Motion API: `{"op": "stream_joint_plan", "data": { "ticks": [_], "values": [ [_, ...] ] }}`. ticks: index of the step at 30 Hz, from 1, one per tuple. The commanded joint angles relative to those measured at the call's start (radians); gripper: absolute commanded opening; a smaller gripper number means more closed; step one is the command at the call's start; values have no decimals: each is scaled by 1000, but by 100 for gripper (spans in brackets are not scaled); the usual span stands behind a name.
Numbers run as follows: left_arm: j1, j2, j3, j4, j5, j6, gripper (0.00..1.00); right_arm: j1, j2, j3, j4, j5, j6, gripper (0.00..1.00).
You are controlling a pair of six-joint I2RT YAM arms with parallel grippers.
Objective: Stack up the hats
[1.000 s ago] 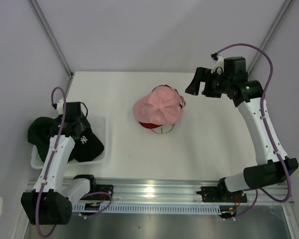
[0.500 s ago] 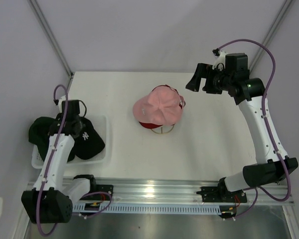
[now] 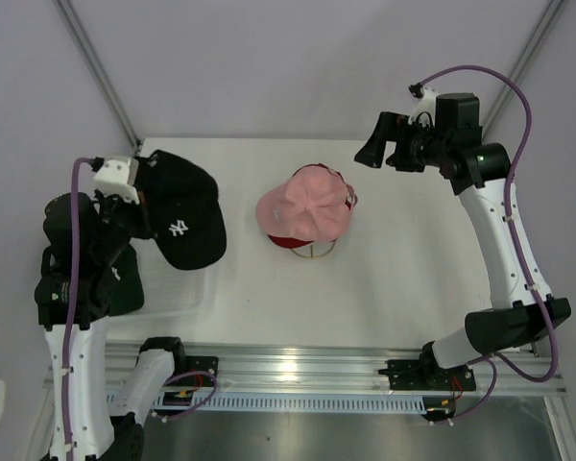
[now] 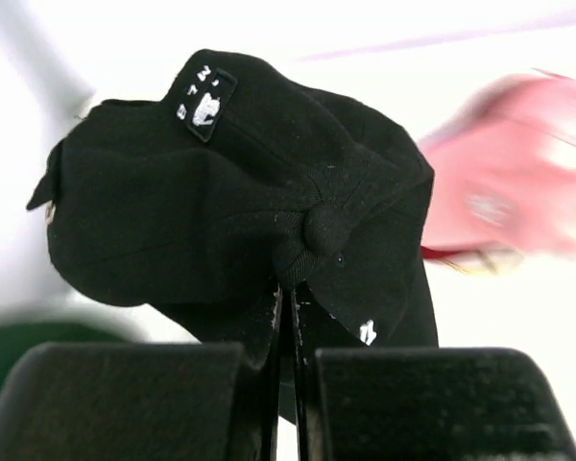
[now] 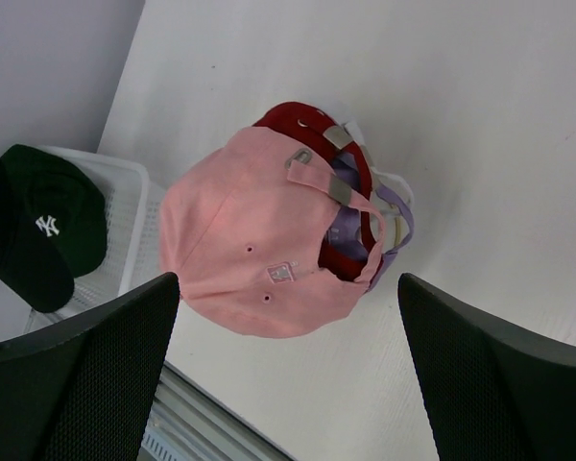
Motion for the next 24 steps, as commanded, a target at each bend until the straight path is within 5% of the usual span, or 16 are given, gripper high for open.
{"op": "stream_joint_plan", "data": {
  "ticks": [1,5,10,17,24],
  "values": [
    [5,-35,-27,112,495,195,3,-2,2,69,84,-80,0,100],
    [5,-12,-34,264,765,241,1,-2,21,116,117,-165,0,99],
    [-24,210,129,286,1068,284,1,-1,54,147,182,-332,65,100],
    [-156,422,331,251,1197,407,1,82,81,135,187,-368,77,100],
    [-283,588,485,65,1145,620,1,120,100,97,234,-388,164,100]
  ]
}}
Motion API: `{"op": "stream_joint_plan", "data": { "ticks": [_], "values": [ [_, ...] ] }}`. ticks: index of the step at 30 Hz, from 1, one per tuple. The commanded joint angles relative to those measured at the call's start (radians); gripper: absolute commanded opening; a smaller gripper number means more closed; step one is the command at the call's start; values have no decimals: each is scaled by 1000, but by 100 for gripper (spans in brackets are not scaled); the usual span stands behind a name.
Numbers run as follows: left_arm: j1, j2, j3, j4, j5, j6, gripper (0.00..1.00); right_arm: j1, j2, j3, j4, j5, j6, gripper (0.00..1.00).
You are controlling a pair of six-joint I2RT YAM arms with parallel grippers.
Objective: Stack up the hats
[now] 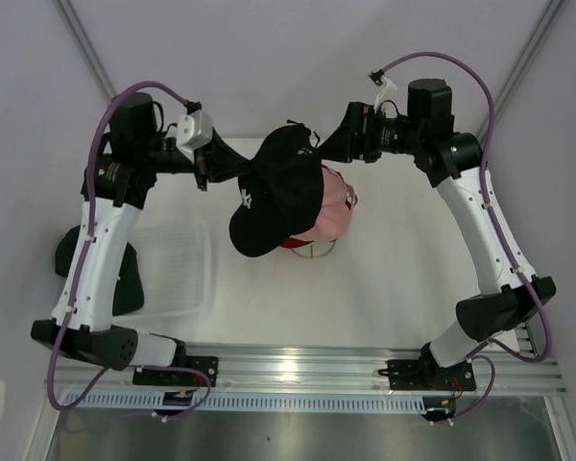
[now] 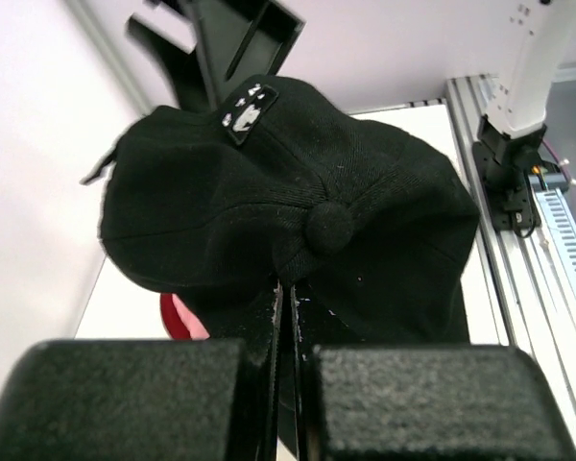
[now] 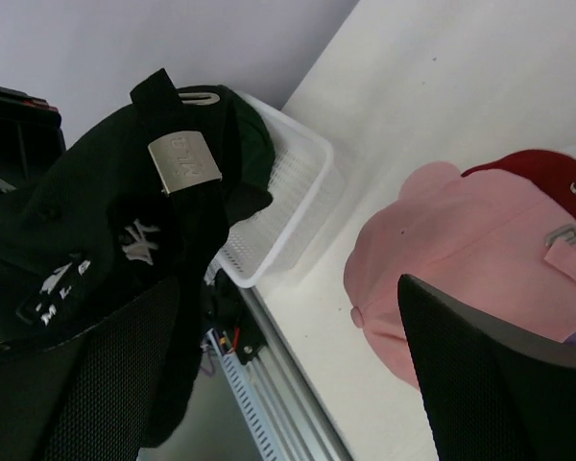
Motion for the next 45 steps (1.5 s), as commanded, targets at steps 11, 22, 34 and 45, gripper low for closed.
{"op": "stream_joint_plan", "data": {
  "ticks": [11,22,34,45],
  "values": [
    [-62,87,78,-2,70,162,1,-12,-80,-126,223,-26,198,97],
    [-62,74,80,-110,36,254,1,-105,-126,-42,142,37,199,96],
    [-64,70,83,-59,89,215,1,14,-72,-93,65,124,115,84],
    [-64,56,80,-53,93,209,1,16,-58,-93,47,245,90,64]
  ]
}}
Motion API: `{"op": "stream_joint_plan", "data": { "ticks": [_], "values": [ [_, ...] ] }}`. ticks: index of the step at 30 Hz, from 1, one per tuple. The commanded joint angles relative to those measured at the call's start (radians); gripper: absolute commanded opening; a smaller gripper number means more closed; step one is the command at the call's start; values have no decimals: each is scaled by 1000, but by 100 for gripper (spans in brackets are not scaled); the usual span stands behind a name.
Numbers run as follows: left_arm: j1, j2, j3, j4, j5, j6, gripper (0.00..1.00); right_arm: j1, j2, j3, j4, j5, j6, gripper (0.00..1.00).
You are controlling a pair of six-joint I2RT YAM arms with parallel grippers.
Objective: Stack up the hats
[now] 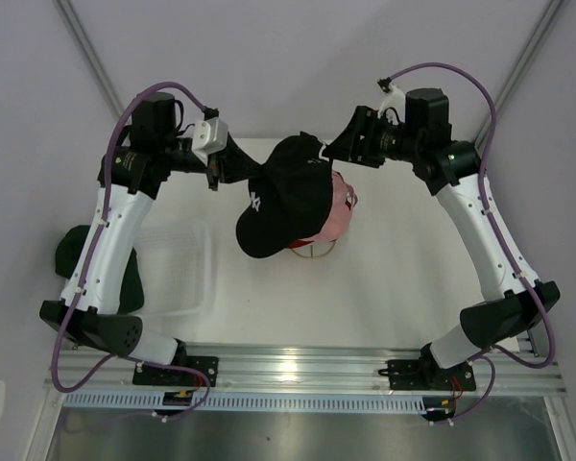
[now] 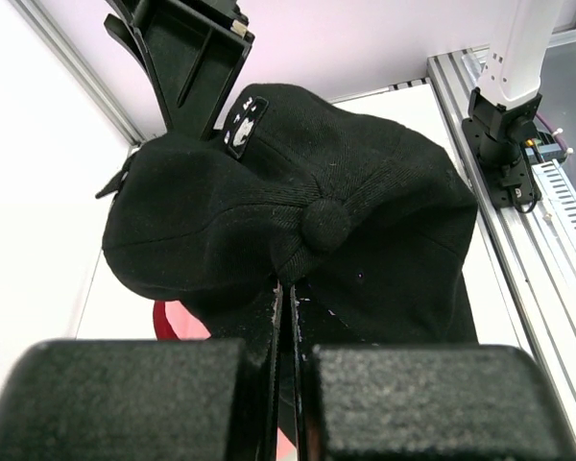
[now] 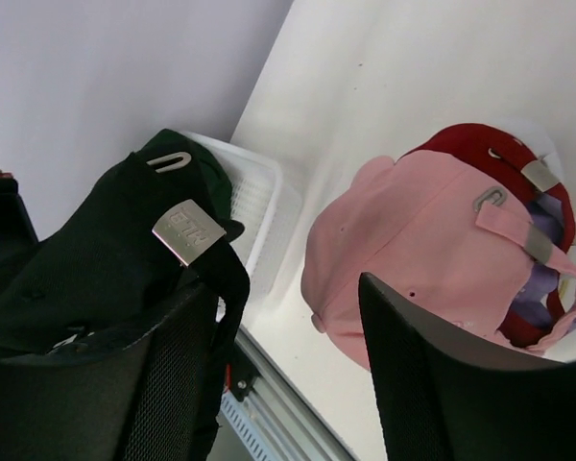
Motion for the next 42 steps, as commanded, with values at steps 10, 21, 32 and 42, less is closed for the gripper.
{"op": "stream_joint_plan", "data": {
  "ticks": [10,21,32,42],
  "values": [
    [-11,-32,43,85,105,-5,1,3,3,8,65,-22,-6,44],
    [-12,-4,58,6,-152,35,1,22,108,177,-235,373,-220,0],
    [-54,95,86,-8,-449,83,1,6,89,166,-449,659,-284,0],
    [-106,181,58,13,-512,69,1,-15,8,-21,-440,702,-265,0]
  ]
}}
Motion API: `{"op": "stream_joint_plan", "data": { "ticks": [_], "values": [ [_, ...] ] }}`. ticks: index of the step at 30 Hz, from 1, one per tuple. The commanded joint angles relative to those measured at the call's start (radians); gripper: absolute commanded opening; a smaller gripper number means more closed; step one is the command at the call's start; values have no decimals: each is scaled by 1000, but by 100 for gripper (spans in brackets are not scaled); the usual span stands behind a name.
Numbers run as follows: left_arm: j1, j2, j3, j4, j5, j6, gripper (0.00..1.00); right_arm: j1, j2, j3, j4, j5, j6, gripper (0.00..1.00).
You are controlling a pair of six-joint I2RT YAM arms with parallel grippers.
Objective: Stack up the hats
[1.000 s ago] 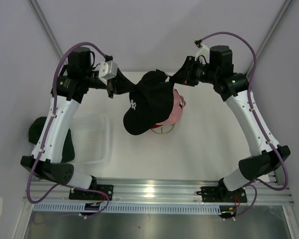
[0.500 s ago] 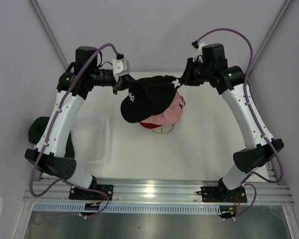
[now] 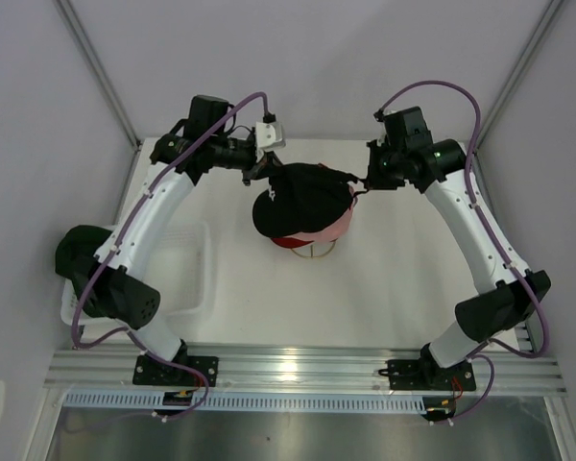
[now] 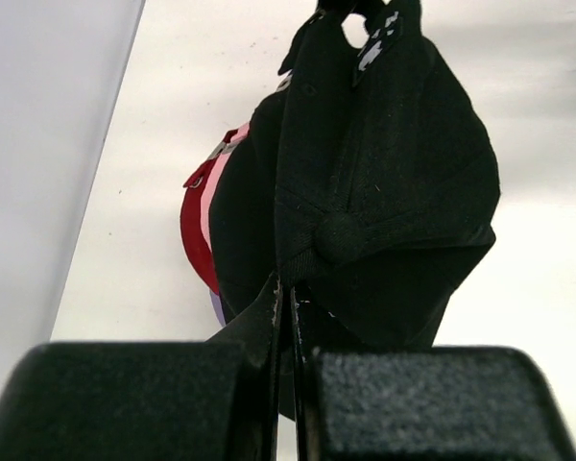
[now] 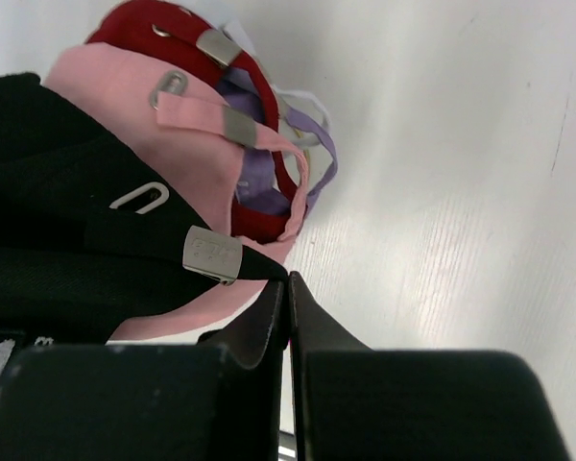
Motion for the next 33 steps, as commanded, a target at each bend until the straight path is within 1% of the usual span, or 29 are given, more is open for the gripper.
{"op": "stream_joint_plan", "data": {
  "ticks": [1,5,8,9,10,12,13,14,15,16,18,19,21,22,23,24,25,27,28,29,30,31,32,33],
  "values": [
    [17,-11,4,36,-90,3,1,-52,-46,-60,-37,153,-25,0],
    [14,-25,-49,69,-116,-31,1,-61,-47,-162,53,139,-7,0],
    [14,-51,-129,133,-128,-86,3,-72,-50,-241,147,142,8,0],
    [14,-74,-147,180,-128,-108,4,-75,-52,-270,167,144,13,0],
    [14,-85,-193,194,-122,-143,6,-82,-52,-278,202,138,16,0],
    [14,-117,-226,251,-102,-178,11,-89,-47,-285,225,142,21,3],
    [14,-126,-276,271,-101,-206,15,-92,-44,-282,237,150,22,6],
    [14,-136,-290,288,-98,-218,17,-96,-35,-278,243,151,21,8],
    [14,-154,-309,321,-99,-227,23,-98,-32,-276,250,153,21,9],
    [14,-160,-342,337,-102,-256,39,-101,-27,-272,260,148,21,10],
    [14,-169,-352,351,-101,-275,47,-105,-15,-264,270,142,18,12],
    [14,-176,-353,355,-102,-307,55,-105,-11,-256,270,136,19,13],
    [14,-185,-358,393,-140,-377,63,-107,2,-239,270,124,22,14],
    [14,-188,-355,411,-197,-493,70,-105,6,-235,273,110,24,14],
    [15,-192,-355,429,-217,-561,73,-107,8,-230,276,102,27,15],
    [15,-195,-352,462,-236,-626,75,-107,11,-230,279,96,30,15],
    [15,-196,-359,481,-307,-807,75,-107,13,-232,286,88,31,16],
    [15,-196,-390,503,-401,-1006,74,-105,20,-236,296,82,33,18],
    [15,-196,-431,516,-426,-1168,73,-105,28,-236,300,81,36,20],
    [14,-208,-506,551,-447,-1245,71,-105,34,-236,300,81,36,20],
    [9,-220,-552,658,-453,-1307,71,-105,40,-236,302,79,34,20],
    [0,-234,-642,711,-461,-1403,71,-105,51,-236,305,75,33,20],
    [-3,-248,-724,757,-498,-1446,71,-105,58,-236,303,73,30,20],
    [-6,-270,-755,829,-507,-1479,71,-107,63,-236,305,75,28,20]
  ]
}}
